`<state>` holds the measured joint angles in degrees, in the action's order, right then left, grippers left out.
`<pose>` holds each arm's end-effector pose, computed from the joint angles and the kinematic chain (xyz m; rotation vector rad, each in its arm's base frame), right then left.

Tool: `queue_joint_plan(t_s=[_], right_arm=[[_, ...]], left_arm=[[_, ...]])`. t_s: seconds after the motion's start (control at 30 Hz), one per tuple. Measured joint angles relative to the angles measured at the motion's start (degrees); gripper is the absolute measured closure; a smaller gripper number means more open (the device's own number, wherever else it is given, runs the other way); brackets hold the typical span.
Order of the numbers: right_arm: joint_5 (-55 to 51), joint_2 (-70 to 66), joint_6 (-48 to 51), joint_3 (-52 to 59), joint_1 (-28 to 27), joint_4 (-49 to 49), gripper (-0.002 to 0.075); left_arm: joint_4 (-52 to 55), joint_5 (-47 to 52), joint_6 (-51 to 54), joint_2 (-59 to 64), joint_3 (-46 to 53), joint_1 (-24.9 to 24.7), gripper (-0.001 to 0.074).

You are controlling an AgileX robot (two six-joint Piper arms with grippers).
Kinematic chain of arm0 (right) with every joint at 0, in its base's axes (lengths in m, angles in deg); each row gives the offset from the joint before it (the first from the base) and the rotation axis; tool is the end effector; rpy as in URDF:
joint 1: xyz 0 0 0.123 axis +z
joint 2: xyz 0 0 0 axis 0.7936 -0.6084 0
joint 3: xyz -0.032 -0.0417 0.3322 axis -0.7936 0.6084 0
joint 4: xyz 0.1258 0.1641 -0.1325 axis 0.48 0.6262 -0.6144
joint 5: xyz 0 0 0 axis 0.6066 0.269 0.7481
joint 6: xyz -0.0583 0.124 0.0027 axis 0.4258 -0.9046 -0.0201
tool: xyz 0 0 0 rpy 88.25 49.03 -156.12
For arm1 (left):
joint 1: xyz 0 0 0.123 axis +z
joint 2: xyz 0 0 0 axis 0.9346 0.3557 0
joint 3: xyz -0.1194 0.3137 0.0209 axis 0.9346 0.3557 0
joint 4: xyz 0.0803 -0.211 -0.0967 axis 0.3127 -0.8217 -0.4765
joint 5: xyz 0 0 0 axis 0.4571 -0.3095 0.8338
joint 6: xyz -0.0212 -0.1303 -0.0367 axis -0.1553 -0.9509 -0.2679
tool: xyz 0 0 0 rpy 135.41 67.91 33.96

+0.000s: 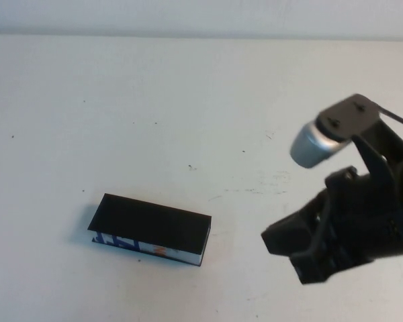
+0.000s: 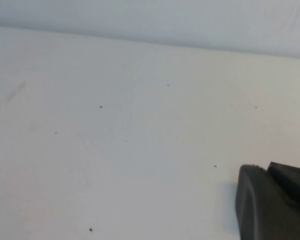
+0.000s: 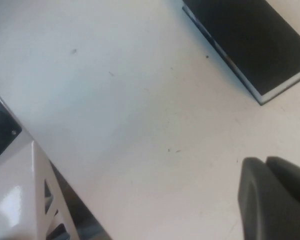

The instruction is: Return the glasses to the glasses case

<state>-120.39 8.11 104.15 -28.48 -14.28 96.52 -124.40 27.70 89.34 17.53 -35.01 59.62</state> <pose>0.1530 0.1779 0.3630 -0.9304 2.3195 0.7108 0.0658 -0.0054 0.1976 0.0000 1.7348 -0.1841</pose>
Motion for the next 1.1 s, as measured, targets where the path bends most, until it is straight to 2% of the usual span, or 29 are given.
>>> queue_joint_plan(t_s=[0.3,0.57,0.7,0.8,0.9,1.0,1.1], right_arm=[[8.7,18.7,0.0,16.1,0.0,0.8,0.0737],[2.1,27.0,0.0,20.3,0.0,1.6,0.0737],[2.1,27.1,0.0,20.6,0.0,-5.4,0.0737],[8.3,27.4,0.0,23.8,-0.6,-12.3,0.0737],[19.7,29.8,0.4,29.8,-5.9,-16.0,0.0737],[33.5,35.1,0.9,37.1,-15.0,-17.1,0.0737],[42.4,41.8,1.0,44.7,-23.4,-16.4,0.0737]], left_arm=[[0.0,0.0,0.0,0.0,0.0,-0.1,0.0739],[0.0,0.0,0.0,0.0,0.0,-0.1,0.0739],[0.0,0.0,0.0,0.0,0.0,-0.1,0.0739],[0.0,0.0,0.0,0.0,0.0,-0.1,0.0739],[0.0,0.0,0.0,0.0,0.0,-0.1,0.0739],[0.0,0.0,0.0,0.0,0.0,-0.1,0.0739],[0.0,0.0,0.0,0.0,0.0,-0.1,0.0739]])
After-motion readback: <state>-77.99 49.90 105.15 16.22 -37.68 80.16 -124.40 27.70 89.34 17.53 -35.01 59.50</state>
